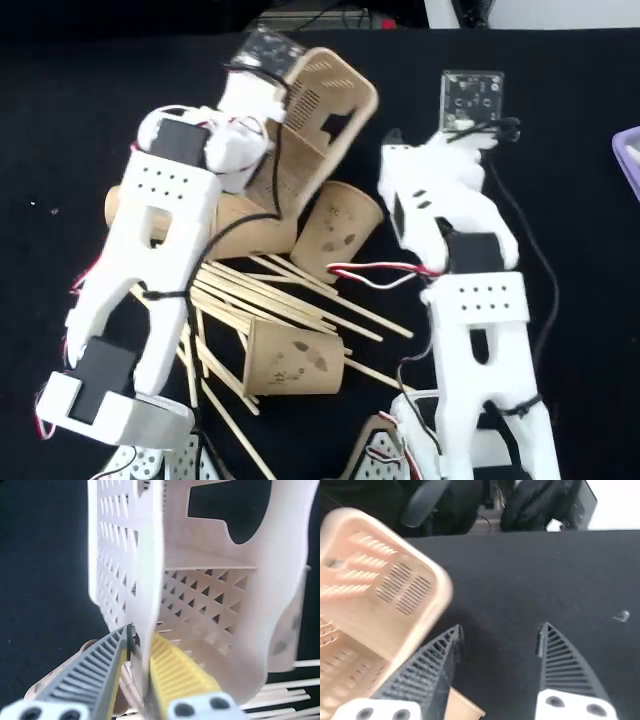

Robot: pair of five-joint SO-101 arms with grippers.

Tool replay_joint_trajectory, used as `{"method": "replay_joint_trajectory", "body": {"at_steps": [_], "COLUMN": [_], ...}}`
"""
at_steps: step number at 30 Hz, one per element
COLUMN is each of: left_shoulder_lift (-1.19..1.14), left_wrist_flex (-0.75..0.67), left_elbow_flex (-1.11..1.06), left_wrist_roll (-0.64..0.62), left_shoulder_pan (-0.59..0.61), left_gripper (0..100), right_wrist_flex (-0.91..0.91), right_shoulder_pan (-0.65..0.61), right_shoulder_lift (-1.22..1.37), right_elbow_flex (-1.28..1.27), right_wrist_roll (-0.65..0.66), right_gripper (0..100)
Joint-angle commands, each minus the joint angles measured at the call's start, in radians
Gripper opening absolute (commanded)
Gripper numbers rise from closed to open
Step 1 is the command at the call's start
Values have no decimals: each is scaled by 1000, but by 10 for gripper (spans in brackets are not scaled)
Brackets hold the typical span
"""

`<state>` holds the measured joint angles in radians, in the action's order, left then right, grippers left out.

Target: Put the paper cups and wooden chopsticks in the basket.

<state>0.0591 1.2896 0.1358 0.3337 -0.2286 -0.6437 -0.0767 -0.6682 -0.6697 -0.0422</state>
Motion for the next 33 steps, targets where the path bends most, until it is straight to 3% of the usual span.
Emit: {"method": "replay_joint_trajectory", "body": {"at_steps": [1, 6, 16, 20, 29, 33], "left_shoulder_lift": [2, 2, 9, 9, 9, 9], "left_wrist_flex": [20, 20, 15, 21, 12, -11], "left_elbow_flex": [1, 1, -45, -50, -38, -27], "left_wrist_roll": [0, -2, -3, -3, -3, -5], "left_shoulder_pan": [-41, -48, -114, -107, -107, -104], "left_gripper": [30, 30, 30, 30, 30, 30], "right_wrist_flex": [18, 71, 144, 153, 57, -28], "right_shoulder_pan": [-60, -95, -87, -31, 48, 48], "right_shoulder_lift": [7, 88, 317, 334, 331, 294], "right_elbow_flex": [84, 105, 248, 254, 246, 248], "right_wrist_roll": [84, 207, 222, 222, 210, 86], "right_gripper": [240, 240, 218, 4, 11, 11]}}
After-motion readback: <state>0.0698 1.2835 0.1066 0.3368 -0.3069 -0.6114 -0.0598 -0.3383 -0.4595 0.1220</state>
